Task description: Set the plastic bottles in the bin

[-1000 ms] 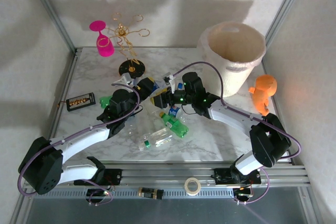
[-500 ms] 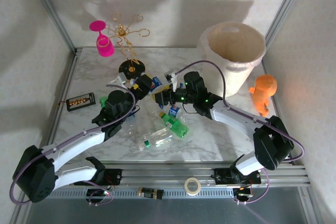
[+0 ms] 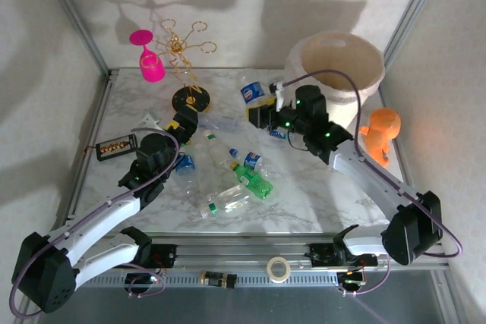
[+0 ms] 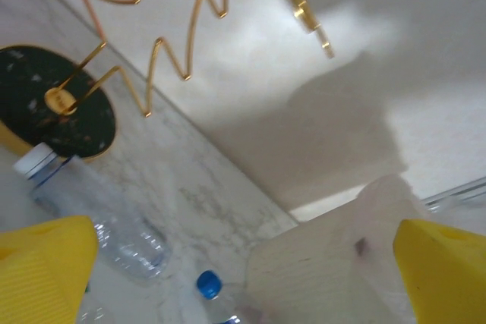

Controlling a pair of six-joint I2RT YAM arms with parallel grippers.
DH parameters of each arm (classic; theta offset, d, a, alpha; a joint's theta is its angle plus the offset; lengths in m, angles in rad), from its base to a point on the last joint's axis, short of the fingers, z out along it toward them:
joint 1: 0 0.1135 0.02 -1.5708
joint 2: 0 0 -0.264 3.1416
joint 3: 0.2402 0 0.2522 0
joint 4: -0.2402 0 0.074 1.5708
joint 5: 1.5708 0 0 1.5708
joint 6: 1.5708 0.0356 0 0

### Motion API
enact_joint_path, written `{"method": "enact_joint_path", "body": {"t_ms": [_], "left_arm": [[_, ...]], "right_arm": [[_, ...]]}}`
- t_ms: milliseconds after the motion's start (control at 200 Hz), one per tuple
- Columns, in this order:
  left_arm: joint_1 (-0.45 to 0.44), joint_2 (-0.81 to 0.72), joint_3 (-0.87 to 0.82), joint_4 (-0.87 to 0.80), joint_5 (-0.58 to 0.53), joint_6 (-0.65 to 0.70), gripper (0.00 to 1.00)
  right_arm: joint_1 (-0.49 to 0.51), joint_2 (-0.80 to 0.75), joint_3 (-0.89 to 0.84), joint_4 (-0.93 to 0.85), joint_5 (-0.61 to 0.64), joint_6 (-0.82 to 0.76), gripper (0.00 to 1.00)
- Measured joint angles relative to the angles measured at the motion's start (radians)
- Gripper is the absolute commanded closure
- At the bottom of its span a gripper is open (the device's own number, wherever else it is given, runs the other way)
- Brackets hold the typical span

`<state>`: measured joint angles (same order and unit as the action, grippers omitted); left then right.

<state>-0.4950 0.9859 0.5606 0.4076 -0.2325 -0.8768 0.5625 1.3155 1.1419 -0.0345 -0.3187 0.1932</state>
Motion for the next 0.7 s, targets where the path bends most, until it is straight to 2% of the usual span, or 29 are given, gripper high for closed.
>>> {"method": "enact_joint_path", "body": {"t_ms": [225, 411, 546, 696], "left_arm": [[0.002, 0.135, -0.003, 0.003, 0.080, -0.006, 0.01], [0.006, 0.269, 0.088, -0.037, 0.180, 0.030, 0.01], [0.006, 0.310, 0.125, -0.044, 0.237, 0.047, 0.00], [0.006, 0.312, 0.125, -0.055, 0.253, 0.059, 0.00]], "right_arm": [[-0.111, -0.053, 0.145, -0.111, 0.088, -0.046, 0.55], [-0.206, -0.059, 0.232, -0.169, 0.201, -0.079, 0.56], [-0.257, -0.033, 0.296, -0.199, 0.325, -0.117, 0.56], [-0.308, 0.037, 0.377, -0.220, 0.417, -0.142, 0.57]]}}
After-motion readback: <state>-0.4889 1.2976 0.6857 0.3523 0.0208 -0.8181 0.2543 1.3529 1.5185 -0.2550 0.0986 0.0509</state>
